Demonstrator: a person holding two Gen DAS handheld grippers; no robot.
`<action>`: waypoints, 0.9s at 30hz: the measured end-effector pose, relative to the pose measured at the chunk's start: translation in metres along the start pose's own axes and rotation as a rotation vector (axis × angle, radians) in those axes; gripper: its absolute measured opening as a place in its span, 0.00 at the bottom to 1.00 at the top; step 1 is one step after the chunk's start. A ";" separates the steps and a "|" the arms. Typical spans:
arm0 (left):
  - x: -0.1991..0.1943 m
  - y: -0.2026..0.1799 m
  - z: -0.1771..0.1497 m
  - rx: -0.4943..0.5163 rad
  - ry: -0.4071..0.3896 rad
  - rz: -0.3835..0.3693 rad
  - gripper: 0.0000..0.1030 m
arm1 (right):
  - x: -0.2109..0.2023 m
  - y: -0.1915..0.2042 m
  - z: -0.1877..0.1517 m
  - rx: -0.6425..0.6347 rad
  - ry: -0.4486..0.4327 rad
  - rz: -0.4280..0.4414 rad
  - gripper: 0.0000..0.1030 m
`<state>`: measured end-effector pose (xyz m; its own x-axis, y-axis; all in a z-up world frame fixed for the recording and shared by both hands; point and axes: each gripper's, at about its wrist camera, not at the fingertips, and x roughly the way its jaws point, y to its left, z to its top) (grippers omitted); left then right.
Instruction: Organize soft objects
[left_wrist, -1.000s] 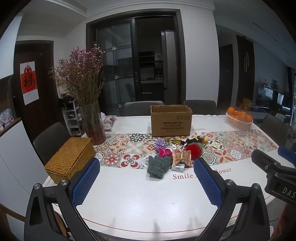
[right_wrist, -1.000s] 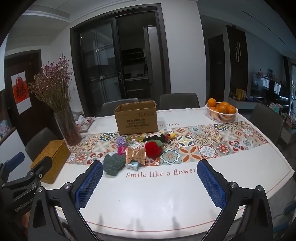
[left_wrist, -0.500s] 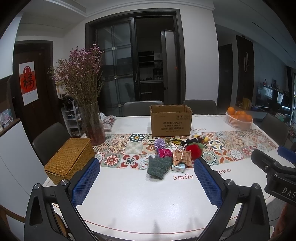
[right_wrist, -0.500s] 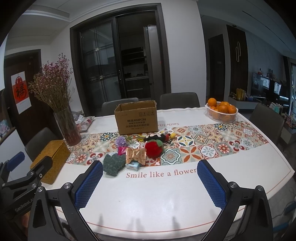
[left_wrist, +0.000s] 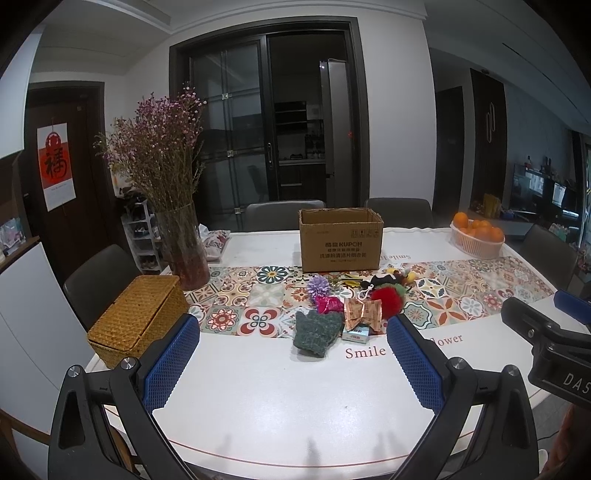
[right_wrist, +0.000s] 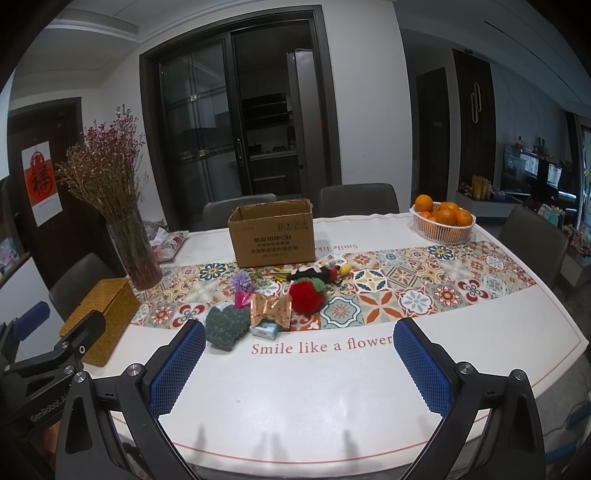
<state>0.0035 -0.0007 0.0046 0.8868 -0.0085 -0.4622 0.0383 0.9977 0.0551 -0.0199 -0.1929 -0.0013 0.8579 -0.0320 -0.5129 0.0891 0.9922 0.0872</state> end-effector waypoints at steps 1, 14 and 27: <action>0.000 0.000 0.000 0.001 0.000 0.001 1.00 | 0.001 -0.001 0.000 0.001 0.001 0.000 1.00; 0.005 0.000 0.000 0.007 0.000 0.008 1.00 | 0.006 -0.003 -0.001 0.003 0.007 0.006 1.00; 0.005 -0.001 -0.002 0.009 0.000 0.008 1.00 | 0.008 -0.003 -0.001 0.003 0.011 0.006 1.00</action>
<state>0.0069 -0.0017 0.0008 0.8872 -0.0005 -0.4614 0.0353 0.9971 0.0668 -0.0137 -0.1957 -0.0064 0.8529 -0.0243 -0.5215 0.0853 0.9920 0.0932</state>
